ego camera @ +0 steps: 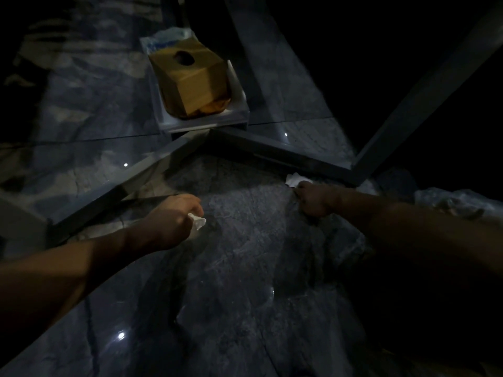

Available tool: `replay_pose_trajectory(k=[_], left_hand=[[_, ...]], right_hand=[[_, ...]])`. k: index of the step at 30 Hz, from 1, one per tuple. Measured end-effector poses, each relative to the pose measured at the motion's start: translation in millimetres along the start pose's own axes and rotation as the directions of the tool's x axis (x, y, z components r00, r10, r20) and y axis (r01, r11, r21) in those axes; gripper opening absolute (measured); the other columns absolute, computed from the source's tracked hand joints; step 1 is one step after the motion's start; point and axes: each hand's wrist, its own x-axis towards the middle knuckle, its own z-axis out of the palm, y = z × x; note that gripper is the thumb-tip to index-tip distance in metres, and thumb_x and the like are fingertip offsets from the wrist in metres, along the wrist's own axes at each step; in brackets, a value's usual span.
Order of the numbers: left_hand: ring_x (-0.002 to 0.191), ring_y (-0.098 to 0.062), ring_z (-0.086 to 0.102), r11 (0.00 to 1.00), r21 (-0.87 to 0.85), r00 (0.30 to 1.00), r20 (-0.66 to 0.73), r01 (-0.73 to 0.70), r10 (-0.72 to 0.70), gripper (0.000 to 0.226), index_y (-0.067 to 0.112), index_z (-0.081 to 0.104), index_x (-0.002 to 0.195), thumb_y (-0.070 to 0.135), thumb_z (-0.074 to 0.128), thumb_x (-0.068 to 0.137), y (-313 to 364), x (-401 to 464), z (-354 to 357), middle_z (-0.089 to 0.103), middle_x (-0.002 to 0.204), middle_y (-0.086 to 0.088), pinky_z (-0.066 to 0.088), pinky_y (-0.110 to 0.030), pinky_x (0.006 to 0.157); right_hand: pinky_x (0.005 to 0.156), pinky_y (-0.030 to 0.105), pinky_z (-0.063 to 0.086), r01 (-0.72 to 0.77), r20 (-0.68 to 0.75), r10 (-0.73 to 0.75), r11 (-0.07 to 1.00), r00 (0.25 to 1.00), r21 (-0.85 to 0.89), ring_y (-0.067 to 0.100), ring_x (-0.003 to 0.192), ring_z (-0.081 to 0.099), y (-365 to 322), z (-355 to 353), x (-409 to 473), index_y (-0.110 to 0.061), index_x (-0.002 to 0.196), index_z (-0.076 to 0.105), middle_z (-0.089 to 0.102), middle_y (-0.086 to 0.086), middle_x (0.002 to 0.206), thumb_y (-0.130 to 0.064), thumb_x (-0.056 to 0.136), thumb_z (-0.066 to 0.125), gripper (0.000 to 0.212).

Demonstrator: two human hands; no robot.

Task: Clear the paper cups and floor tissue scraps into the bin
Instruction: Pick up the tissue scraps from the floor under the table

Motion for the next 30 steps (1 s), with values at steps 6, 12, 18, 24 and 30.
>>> replay_pose_trajectory(k=[6, 12, 18, 24, 30], left_hand=[[0.106, -0.034, 0.061, 0.996, 0.008, 0.996, -0.024, 0.084, -0.084, 0.026, -0.001, 0.072, 0.094, 0.016, 0.057, 0.081, -6.7, 0.3, 1.5, 0.069, 0.109, -0.020, 0.046, -0.040, 0.091], [0.102, -0.034, 0.060, 0.997, 0.023, 0.996, -0.055, 0.073, -0.072, 0.017, -0.002, 0.072, 0.094, 0.007, 0.061, 0.083, -8.8, 0.5, -1.1, 0.067, 0.104, -0.018, 0.045, -0.037, 0.090], [0.096, -0.034, 0.065, 0.997, 0.057, 0.999, -0.004, 0.050, -0.050, 0.038, 0.002, 0.073, 0.085, 0.019, 0.047, 0.064, -12.2, -6.2, -4.3, 0.071, 0.098, -0.017, 0.050, -0.040, 0.085], [0.097, -0.031, 0.064, 0.993, 0.045, 0.994, -0.034, 0.105, -0.103, 0.025, 0.008, 0.073, 0.084, 0.010, 0.051, 0.071, -17.9, -2.6, -1.7, 0.070, 0.099, -0.013, 0.049, -0.038, 0.084], [0.094, -0.030, 0.064, 0.995, 0.093, 0.996, -0.080, 0.049, -0.041, 0.014, 0.009, 0.072, 0.088, 0.003, 0.060, 0.086, -24.2, -1.6, -0.8, 0.071, 0.095, -0.011, 0.036, -0.024, 0.069]], right_hand=[[0.096, 0.018, 0.026, 0.079, -0.073, -0.076, 0.996, 0.994, 0.045, 0.029, 0.127, 0.045, -3.5, -9.4, -13.0, 0.001, 0.129, 0.053, 0.049, 0.019, 0.138, -0.016, 0.098, 0.048, 0.036], [0.094, 0.033, 0.042, 0.047, -0.164, -0.037, 0.997, 0.986, 0.060, 0.031, 0.113, 0.055, -4.5, -14.8, -18.6, -0.014, 0.118, 0.060, 0.048, 0.013, 0.130, -0.030, 0.093, 0.049, 0.032], [0.119, 0.042, 0.022, 0.076, 0.058, -0.080, 0.995, 0.995, 0.070, 0.035, 0.144, 0.025, -13.3, -2.6, -15.2, -0.025, 0.149, 0.029, 0.025, 0.015, 0.156, -0.031, 0.094, 0.050, 0.059], [0.107, 0.032, 0.034, 0.034, -0.031, -0.032, 0.995, 0.999, 0.092, 0.036, 0.130, 0.046, -19.3, -6.0, -12.9, -0.001, 0.133, 0.049, 0.048, 0.022, 0.141, -0.018, 0.096, 0.050, 0.041], [0.092, 0.027, 0.043, 0.107, -0.142, -0.087, 0.985, 0.986, 0.137, 0.032, 0.113, 0.059, -15.5, -15.4, -22.4, -0.003, 0.113, 0.064, 0.062, 0.020, 0.125, -0.021, 0.093, 0.054, 0.028]])
